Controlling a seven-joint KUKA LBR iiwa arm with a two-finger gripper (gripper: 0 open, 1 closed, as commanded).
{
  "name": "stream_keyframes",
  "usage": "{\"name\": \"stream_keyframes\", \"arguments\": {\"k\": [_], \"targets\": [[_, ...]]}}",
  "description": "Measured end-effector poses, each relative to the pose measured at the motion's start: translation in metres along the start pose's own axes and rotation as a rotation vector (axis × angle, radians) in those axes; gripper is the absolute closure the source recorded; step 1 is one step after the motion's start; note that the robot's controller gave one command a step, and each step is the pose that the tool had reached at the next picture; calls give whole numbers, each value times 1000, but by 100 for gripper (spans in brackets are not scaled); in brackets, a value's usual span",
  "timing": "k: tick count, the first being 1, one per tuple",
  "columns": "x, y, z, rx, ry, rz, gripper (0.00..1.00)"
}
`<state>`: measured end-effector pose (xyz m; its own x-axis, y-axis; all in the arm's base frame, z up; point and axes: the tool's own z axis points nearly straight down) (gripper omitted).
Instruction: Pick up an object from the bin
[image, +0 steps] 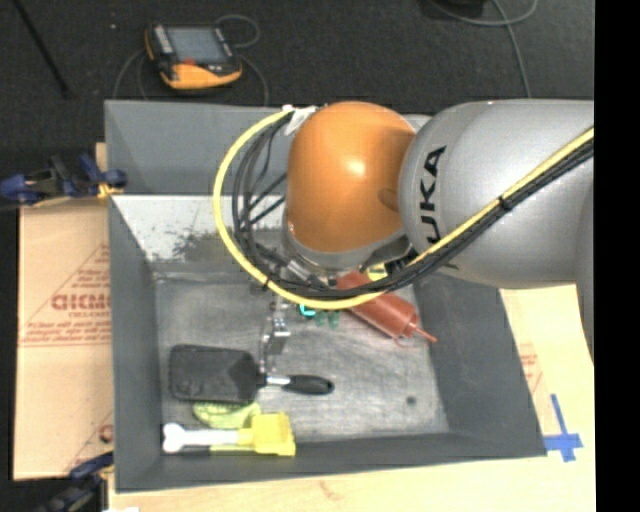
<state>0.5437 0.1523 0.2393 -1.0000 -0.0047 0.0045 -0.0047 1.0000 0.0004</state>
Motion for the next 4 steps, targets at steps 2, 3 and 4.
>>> {"name": "stream_keyframes", "arguments": {"k": [2, 3, 4], "targets": [[13, -6, 23, -1, -14, -65, 0], [48, -33, 82, -1, -10, -69, 0], [49, -49, 106, 1, -5, -166, 0]]}}
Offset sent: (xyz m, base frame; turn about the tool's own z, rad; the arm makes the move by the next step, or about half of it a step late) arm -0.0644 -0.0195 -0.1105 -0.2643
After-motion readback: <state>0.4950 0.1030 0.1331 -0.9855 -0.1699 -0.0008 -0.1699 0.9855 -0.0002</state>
